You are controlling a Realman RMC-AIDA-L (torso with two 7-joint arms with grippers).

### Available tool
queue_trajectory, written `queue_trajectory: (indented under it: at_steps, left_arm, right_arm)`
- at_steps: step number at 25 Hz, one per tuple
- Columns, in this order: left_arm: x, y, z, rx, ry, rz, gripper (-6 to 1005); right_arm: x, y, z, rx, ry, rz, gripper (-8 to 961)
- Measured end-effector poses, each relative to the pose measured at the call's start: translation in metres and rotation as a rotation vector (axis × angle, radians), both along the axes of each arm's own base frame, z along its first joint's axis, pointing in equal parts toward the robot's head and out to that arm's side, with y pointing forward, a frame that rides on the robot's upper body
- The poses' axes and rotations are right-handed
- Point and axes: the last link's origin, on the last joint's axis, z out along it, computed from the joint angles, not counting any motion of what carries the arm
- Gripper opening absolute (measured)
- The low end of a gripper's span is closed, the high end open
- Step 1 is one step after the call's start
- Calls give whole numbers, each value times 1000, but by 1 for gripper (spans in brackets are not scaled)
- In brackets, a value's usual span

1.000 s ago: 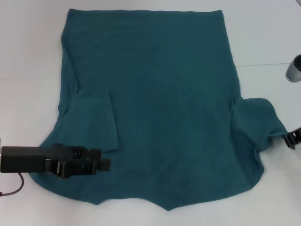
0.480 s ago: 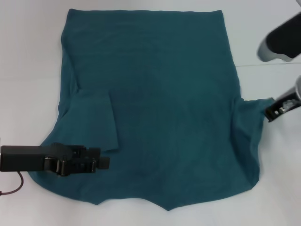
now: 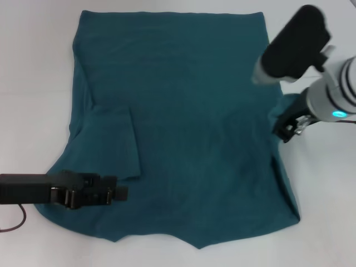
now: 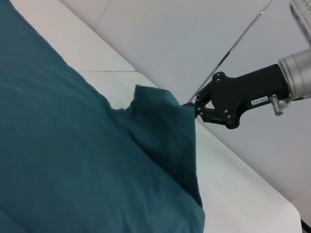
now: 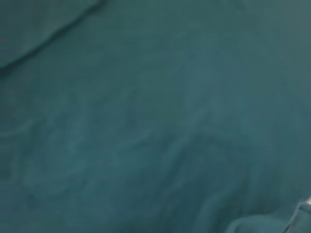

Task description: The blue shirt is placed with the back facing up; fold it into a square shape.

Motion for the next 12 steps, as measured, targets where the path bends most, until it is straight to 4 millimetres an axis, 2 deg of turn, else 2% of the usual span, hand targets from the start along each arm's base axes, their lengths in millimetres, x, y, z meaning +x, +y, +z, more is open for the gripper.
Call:
queue_trajectory:
  at_steps: [5,12]
  left_arm:
    - [-3,-3,0,0,0,10,616]
    - [-5,-5,-1,-1,-1,17,615]
  right_arm:
    - [-20,-5,-14,-60,-41,89,16]
    - [-24,-12,-29,-144,-97,111,16]
